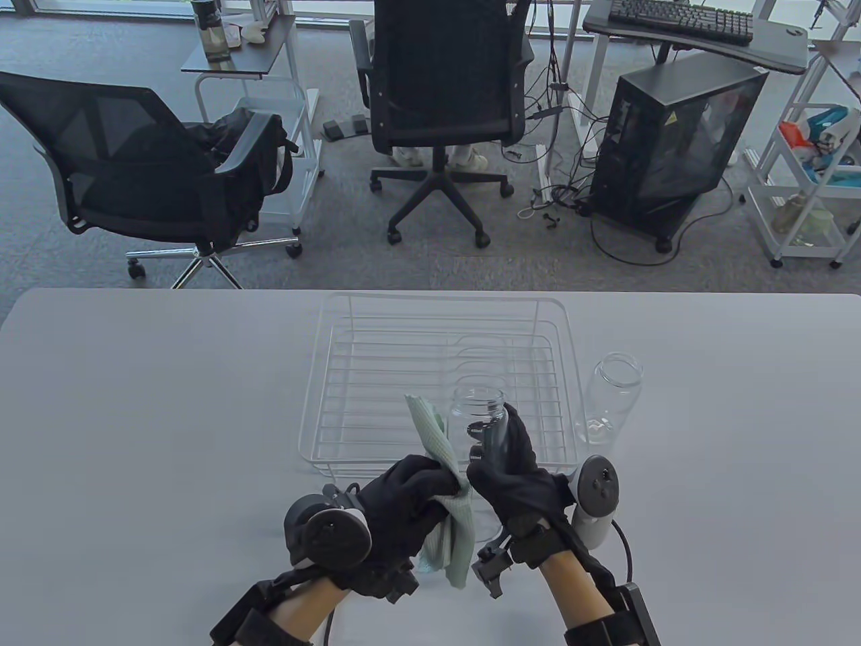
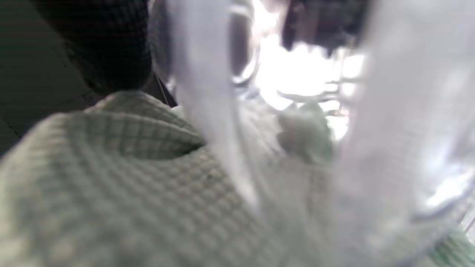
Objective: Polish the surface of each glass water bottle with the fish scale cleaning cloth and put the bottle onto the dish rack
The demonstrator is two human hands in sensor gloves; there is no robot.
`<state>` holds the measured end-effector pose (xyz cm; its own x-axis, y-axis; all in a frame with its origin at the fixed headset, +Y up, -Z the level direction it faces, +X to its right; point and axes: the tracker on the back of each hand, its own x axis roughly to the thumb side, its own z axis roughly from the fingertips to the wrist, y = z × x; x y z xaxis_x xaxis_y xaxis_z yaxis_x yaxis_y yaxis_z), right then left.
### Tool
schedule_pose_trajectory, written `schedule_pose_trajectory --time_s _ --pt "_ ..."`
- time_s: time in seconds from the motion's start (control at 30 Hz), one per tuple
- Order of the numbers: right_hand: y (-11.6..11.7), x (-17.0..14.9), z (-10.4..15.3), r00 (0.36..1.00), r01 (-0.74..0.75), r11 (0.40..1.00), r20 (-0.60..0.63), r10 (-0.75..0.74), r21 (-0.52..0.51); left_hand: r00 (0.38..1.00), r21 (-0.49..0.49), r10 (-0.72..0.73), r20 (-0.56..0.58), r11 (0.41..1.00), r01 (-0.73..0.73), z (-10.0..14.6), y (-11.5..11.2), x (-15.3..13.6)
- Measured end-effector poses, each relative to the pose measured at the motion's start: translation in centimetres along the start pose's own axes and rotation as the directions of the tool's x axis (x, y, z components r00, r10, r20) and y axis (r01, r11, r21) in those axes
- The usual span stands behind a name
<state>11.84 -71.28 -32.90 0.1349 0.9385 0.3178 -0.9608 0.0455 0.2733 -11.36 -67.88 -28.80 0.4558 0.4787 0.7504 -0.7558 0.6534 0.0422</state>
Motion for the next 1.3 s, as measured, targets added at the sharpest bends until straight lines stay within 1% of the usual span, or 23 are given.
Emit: schedule_pose_trajectory --time_s 0.07,0.13,0.2,0.23,0.33,0.4,0.43,0.53,0.67,0.77,0.8,0.93,1.1,1.13,1.23,1.3 --pt "0.1 0.0 0.1 1.000 0.026 0.999 -0.006 -0.026 0.039 1.000 0.025 0.001 -0.009 1.000 -0.001 0.1 0.3 -0.1" --pt "0.4 0.0 0.2 0.998 0.064 0.995 -0.018 -0.063 0.079 0.999 0.063 0.032 -0.038 0.998 -0.030 0.0 0.8 -0.5" --pt "0.6 -0.1 0.3 0.996 0.085 0.985 -0.045 -0.079 0.150 0.995 0.101 0.076 -0.064 0.992 -0.069 0.0 1.5 -1.0" --pt "0.8 -0.4 0.4 0.994 0.103 0.975 -0.068 -0.091 0.197 0.992 0.126 0.095 -0.081 0.988 -0.085 0.0 2.0 -1.3" --pt "1.4 -1.0 0.6 0.982 0.169 0.947 -0.132 -0.137 0.272 0.981 0.173 0.159 -0.112 0.975 -0.138 -0.1 2.9 -2.0" --pt "1.8 -1.2 0.7 0.976 0.192 0.928 -0.163 -0.146 0.318 0.976 0.203 0.178 -0.124 0.968 -0.151 -0.1 3.5 -2.4" --pt "2.0 -1.4 0.7 0.974 0.202 0.924 -0.162 -0.157 0.324 0.973 0.206 0.195 -0.126 0.964 -0.166 -0.1 3.7 -2.5" --pt "2.2 -1.5 0.7 0.963 0.254 0.920 -0.168 -0.212 0.299 0.973 0.205 0.198 -0.120 0.964 -0.171 -0.1 3.8 -2.6" --pt "2.0 -1.2 0.8 0.980 0.188 0.949 -0.112 -0.165 0.251 0.974 0.196 0.191 -0.119 0.966 -0.166 -0.2 3.6 -2.5" --pt "1.7 -0.9 0.7 0.990 0.132 0.968 -0.069 -0.120 0.215 0.982 0.163 0.163 -0.092 0.976 -0.147 -0.2 3.1 -1.9" --pt "1.6 -0.9 0.7 0.992 0.120 0.974 -0.055 -0.111 0.194 0.987 0.146 0.143 -0.080 0.981 -0.130 -0.2 2.8 -1.7" --pt "0.7 -0.5 0.7 0.993 0.120 0.991 -0.014 -0.119 0.060 1.000 0.045 0.019 -0.004 0.999 -0.019 0.1 1.0 -0.3" --pt "-0.5 0.2 0.8 0.999 0.042 0.999 0.004 -0.041 -0.032 0.998 -0.038 -0.030 0.053 0.999 0.032 0.1 -0.7 0.5" --pt "-0.6 0.2 0.8 0.999 0.034 0.999 0.006 -0.034 -0.040 0.997 -0.047 -0.040 0.062 0.998 0.043 0.1 -0.8 0.6" --pt "-0.5 0.5 0.7 1.000 0.020 1.000 0.003 -0.020 -0.006 0.998 -0.035 -0.039 0.057 0.999 0.041 0.2 -0.8 0.7" --pt "-0.3 0.7 0.6 1.000 0.028 0.998 0.007 -0.028 0.048 0.998 -0.008 -0.042 0.047 0.999 0.042 0.3 -0.5 0.6"
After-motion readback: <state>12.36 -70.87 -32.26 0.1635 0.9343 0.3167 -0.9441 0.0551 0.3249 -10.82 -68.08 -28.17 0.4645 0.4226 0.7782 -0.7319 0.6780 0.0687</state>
